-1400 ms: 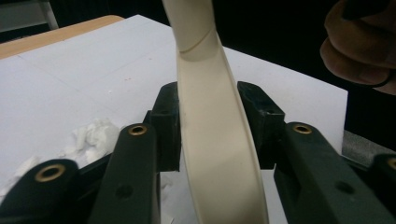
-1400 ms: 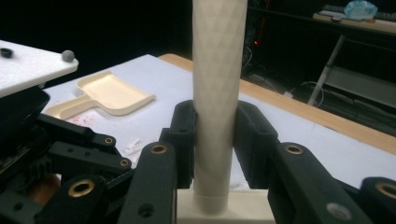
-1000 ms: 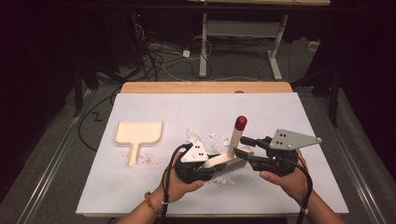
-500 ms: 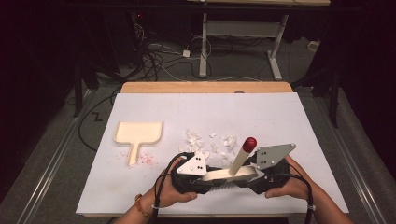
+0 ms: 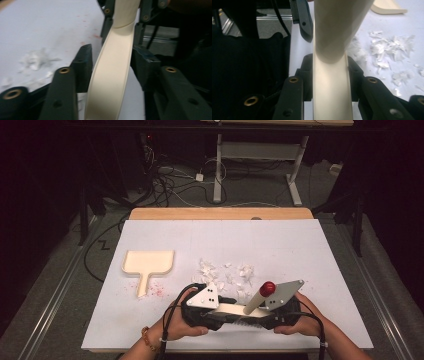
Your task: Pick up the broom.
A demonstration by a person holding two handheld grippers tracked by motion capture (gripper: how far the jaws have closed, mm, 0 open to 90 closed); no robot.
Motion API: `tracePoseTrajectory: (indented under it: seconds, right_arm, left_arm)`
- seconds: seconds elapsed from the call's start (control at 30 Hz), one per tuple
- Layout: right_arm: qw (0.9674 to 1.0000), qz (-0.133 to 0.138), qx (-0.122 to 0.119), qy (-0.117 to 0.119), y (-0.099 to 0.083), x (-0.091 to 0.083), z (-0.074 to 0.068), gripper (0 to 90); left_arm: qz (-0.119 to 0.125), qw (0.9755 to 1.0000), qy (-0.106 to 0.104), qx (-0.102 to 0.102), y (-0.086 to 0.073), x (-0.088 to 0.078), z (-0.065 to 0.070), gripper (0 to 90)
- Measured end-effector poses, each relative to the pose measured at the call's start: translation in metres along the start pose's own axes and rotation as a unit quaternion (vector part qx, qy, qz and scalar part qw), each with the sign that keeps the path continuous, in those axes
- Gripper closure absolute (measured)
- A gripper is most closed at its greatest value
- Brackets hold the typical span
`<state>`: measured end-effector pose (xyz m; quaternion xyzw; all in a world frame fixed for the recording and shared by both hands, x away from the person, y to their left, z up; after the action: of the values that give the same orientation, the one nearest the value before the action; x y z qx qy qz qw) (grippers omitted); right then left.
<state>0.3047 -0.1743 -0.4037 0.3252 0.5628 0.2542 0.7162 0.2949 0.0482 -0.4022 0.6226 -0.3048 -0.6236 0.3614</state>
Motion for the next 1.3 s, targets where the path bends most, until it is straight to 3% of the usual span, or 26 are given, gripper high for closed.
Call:
tracePoseTrajectory:
  seconds: [0.1,0.17,0.23,0.33,0.4,0.43,0.53,0.57,0.6,0.67,0.83,0.97,1.1,1.17,1.27,1.3]
  right_arm:
    - [0.9996,0.004,0.004,-0.026,0.000,-0.004,0.004,68.1]
    - [0.9989,0.005,0.017,-0.043,-0.001,-0.009,0.008,68.1]
    - [0.9972,0.013,0.031,-0.068,-0.002,-0.016,0.014,68.1]
    - [0.9932,0.020,0.049,-0.103,-0.004,-0.027,0.023,68.1]
    - [0.9904,0.024,0.061,-0.122,-0.005,-0.034,0.028,68.1]
    - [0.9891,0.025,0.064,-0.130,-0.006,-0.036,0.030,68.1]
    - [0.9847,0.022,0.073,-0.157,-0.008,-0.043,0.036,68.1]
    - [0.9826,0.023,0.077,-0.167,-0.009,-0.044,0.039,68.1]
    - [0.9817,0.023,0.081,-0.171,-0.010,-0.046,0.042,68.1]
    - [0.9790,0.026,0.085,-0.184,-0.011,-0.049,0.045,68.1]
    - [0.9760,0.024,0.078,-0.202,-0.018,-0.054,0.052,68.0]
    - [0.9707,0.017,0.088,-0.223,-0.022,-0.059,0.058,68.0]
    - [0.9615,0.013,0.107,-0.253,-0.027,-0.062,0.068,68.0]
    - [0.9573,0.009,0.118,-0.264,-0.029,-0.061,0.074,68.1]
    - [0.9470,-0.010,0.126,-0.295,-0.035,-0.056,0.085,68.1]
    - [0.9462,-0.012,0.127,-0.297,-0.036,-0.054,0.088,68.1]
  left_arm:
    - [-0.007,0.9994,0.035,0.001,-0.004,-0.010,-0.001,40.9]
    - [-0.011,0.9966,0.081,0.005,-0.008,-0.018,0.002,31.3]
    - [-0.017,0.9913,0.130,0.004,-0.016,-0.025,0.003,25.9]
    - [-0.019,0.9832,0.181,-0.008,-0.032,-0.036,0.000,20.3]
    - [-0.019,0.9791,0.202,-0.019,-0.045,-0.042,-0.004,18.8]
    - [-0.020,0.9750,0.220,-0.022,-0.053,-0.046,-0.006,18.7]
    - [-0.017,0.9696,0.241,-0.035,-0.068,-0.056,-0.010,18.6]
    - [-0.021,0.9655,0.257,-0.038,-0.075,-0.059,-0.010,17.8]
    - [-0.021,0.9655,0.257,-0.038,-0.075,-0.059,-0.010,17.4]
    - [-0.027,0.9602,0.273,-0.052,-0.088,-0.068,-0.009,17.4]
    - [-0.019,0.9521,0.295,-0.078,-0.110,-0.077,-0.007,17.5]
    - [-0.015,0.9514,0.296,-0.085,-0.120,-0.077,-0.001,17.5]
    - [-0.005,0.9462,0.312,-0.084,-0.120,-0.082,0.002,17.5]
    - [0.008,0.9449,0.314,-0.093,-0.121,-0.086,0.002,17.5]
    - [0.012,0.9415,0.323,-0.095,-0.124,-0.090,0.002,17.5]
    - [0.013,0.9406,0.324,-0.099,-0.125,-0.091,0.002,17.5]
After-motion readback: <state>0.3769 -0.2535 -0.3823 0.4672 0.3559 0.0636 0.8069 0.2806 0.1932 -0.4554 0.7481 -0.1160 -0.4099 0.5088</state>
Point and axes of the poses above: each handheld gripper's, and its own axes: x roughly forward along the jaws, y roughly out of its top, z roughly to its right, the point moved 2 cm from there along x, roughly forward along the jaws, and after that the axes turned 8 degrees about -y, right-handed, at the moved point
